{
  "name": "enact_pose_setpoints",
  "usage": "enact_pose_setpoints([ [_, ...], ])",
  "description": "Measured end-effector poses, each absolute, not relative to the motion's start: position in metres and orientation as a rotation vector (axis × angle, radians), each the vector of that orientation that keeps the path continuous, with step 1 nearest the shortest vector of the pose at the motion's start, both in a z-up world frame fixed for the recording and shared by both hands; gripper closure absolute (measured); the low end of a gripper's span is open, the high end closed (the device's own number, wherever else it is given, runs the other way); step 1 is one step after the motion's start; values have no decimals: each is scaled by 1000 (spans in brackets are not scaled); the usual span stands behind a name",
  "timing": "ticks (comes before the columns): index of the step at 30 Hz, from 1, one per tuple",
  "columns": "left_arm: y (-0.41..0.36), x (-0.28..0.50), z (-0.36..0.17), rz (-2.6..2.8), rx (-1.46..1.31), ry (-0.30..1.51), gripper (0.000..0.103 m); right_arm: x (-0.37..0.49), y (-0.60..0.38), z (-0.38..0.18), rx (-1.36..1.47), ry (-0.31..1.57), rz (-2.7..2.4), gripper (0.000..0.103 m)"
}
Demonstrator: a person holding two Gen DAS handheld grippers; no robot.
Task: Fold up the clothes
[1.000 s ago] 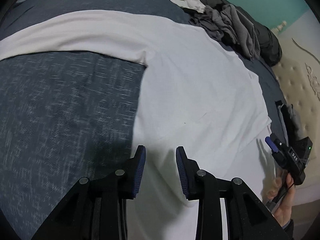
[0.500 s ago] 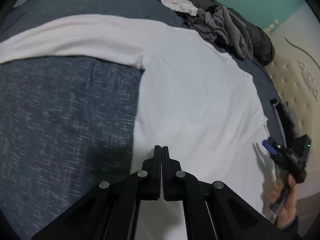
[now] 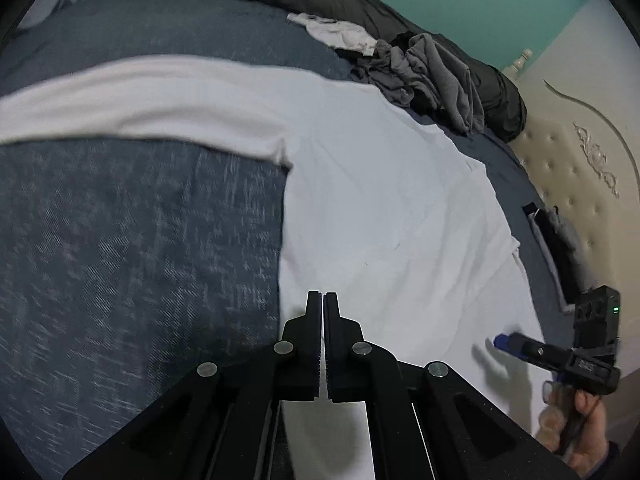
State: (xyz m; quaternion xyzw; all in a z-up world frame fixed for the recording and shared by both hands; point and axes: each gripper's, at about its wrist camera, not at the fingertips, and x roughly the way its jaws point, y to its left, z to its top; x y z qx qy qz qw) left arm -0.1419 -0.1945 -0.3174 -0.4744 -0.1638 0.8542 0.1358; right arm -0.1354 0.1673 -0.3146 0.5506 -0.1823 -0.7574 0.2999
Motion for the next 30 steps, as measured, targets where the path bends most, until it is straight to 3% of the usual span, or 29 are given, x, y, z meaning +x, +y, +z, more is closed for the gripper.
enact_pose_setpoints([
  [7, -203, -142, -311, 2503, -1350, -443, 102, -123, 113, -315, 1512, -417, -1945, 50],
  [14, -221, -142, -309, 2498, -1323, -531, 101, -115, 78, -326, 1561, -408, -1932, 51],
  [17, -226, -141, -306, 2500, -1309, -547, 100, -112, 62, -330, 1582, -404, -1926, 65],
  [18, -226, -141, -306, 2499, -1308, -548, 98, -112, 60, -333, 1591, -388, -1935, 72],
  [19, -227, -141, -306, 2496, -1308, -549, 98, -112, 58, -335, 1599, -373, -1943, 86],
  [21, -227, -140, -306, 2490, -1309, -546, 97, -111, 60, -339, 1610, -403, -1942, 99],
  [30, -217, -145, -310, 2427, -1313, -534, 96, -93, 82, -328, 1574, -503, -1911, 101],
])
